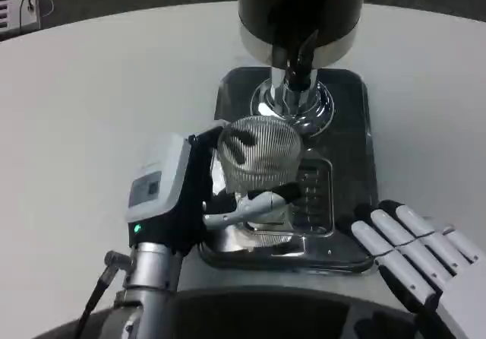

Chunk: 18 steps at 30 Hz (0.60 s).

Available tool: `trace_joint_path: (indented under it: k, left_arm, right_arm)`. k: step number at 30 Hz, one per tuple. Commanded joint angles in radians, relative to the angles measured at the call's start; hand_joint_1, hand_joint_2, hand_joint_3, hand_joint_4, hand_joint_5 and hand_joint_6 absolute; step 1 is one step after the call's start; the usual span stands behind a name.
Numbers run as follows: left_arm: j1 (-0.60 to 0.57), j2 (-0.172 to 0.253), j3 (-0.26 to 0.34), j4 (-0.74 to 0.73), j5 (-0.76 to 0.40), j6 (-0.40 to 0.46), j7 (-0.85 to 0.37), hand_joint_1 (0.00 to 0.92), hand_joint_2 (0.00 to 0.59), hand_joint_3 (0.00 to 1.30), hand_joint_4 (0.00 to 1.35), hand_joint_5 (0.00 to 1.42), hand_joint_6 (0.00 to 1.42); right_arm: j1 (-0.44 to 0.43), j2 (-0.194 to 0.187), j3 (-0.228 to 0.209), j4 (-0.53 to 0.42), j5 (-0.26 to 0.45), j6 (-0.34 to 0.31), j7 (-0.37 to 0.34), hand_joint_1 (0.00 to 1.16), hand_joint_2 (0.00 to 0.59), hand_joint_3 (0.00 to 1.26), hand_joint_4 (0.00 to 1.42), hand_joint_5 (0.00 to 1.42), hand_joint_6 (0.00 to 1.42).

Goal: Grasp the cup under the faucet to collect the drink, then remove the cup.

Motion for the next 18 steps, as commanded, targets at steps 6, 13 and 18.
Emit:
trace_joint_path:
  k: [6,13,18]
  left_arm:
    - [-0.109,0.005,-0.06,0.127,-0.003,-0.029,0.06,0.789,0.001,1.09,1.13,1.25,1.36]
    - [-0.106,0.009,-0.086,0.126,0.002,-0.002,0.064,0.747,0.0,1.04,1.05,1.17,1.32]
    - [-0.071,0.007,-0.09,0.09,0.005,0.032,0.06,0.648,0.0,0.88,0.81,1.01,1.18]
  right_arm:
    - [0.038,0.0,-0.031,-0.011,0.021,-0.011,-0.001,0.36,0.535,0.09,0.07,0.08,0.22]
    - [0.044,0.001,-0.043,-0.008,0.033,-0.018,-0.003,0.36,0.535,0.1,0.07,0.08,0.23]
    - [0.044,-0.001,-0.049,-0.006,0.041,-0.023,-0.003,0.36,0.535,0.1,0.07,0.08,0.23]
